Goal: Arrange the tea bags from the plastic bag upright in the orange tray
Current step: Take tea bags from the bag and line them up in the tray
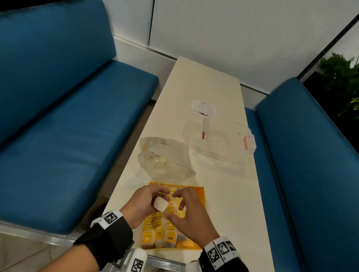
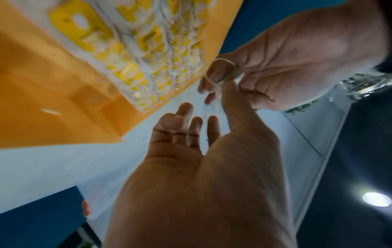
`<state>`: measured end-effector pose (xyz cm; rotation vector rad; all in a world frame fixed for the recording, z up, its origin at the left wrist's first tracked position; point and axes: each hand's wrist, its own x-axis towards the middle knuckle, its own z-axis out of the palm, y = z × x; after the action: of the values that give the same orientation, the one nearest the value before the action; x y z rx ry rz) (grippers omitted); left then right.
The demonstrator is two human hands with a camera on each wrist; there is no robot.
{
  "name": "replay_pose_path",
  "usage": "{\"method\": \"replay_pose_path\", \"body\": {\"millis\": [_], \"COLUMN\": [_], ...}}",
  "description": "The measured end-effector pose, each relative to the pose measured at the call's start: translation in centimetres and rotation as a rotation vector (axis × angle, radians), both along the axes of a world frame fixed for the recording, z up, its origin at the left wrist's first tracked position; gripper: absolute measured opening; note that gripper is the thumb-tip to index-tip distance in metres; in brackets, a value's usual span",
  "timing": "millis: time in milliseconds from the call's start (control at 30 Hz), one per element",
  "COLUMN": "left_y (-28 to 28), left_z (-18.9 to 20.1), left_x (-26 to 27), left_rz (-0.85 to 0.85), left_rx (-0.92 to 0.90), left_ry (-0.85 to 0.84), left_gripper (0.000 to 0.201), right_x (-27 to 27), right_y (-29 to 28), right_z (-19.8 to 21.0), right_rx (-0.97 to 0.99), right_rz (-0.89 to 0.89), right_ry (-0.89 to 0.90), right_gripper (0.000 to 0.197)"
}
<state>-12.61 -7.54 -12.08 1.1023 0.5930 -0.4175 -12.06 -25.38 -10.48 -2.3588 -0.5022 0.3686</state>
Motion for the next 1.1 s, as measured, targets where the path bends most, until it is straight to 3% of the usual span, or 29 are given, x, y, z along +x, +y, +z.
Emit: {"method": "replay_pose_path", "body": {"millis": [167, 267, 400, 433, 567, 767, 867, 1033, 1100], "left_y": [-0.9, -1.0, -0.6, -0.4, -0.2, -0.1, 0.3, 2.4, 3.0], "left_z": [0.1, 0.2, 0.3, 0.2, -0.2, -0.3, -0.6, -1.7, -1.9], "left_x": [0.6, 0.5, 0.0, -0.1, -0.9, -1.5, -1.5, -1.4, -1.8], "left_rz": [0.009, -0.018, -0.079, -0.123, -0.308, -0.303, -0.304, -0.276, -0.301], "left_rx": [-0.059, -0.063, -0.080, -0.060, 0.204, 0.403, 0.487, 0.789, 0.881], "left_ry": [-0.004, -0.028, -0.067, -0.088, -0.214, -0.365, -0.399, -0.353, -0.311], "left_gripper": [0.033, 0.032, 0.029, 0.026, 0.024, 0.013, 0.001, 0.013, 0.028], "right_x": [-0.2, -0.2, 0.4, 0.6, 1.3, 1.1, 1.2, 0.8, 0.2], "right_y": [0.4, 0.4, 0.3, 0.2, -0.2, 0.0, -0.4, -3.3, -4.3], "right_z": [-0.5, -1.1, -0.6, -0.4, 0.0, 0.7, 1.0, 0.4, -0.1], "right_rx": [-0.017, 0.071, 0.204, 0.209, 0.315, 0.436, 0.404, 0.236, 0.089], "right_rz": [0.096, 0.030, -0.120, -0.167, -0.309, -0.377, -0.377, -0.358, -0.317], "right_ry": [-0.086, -0.099, -0.068, -0.040, 0.161, 0.377, 0.377, 0.434, 0.477], "right_gripper": [0.036, 0.016, 0.001, 0.006, 0.008, 0.011, 0.003, 0.007, 0.008]}}
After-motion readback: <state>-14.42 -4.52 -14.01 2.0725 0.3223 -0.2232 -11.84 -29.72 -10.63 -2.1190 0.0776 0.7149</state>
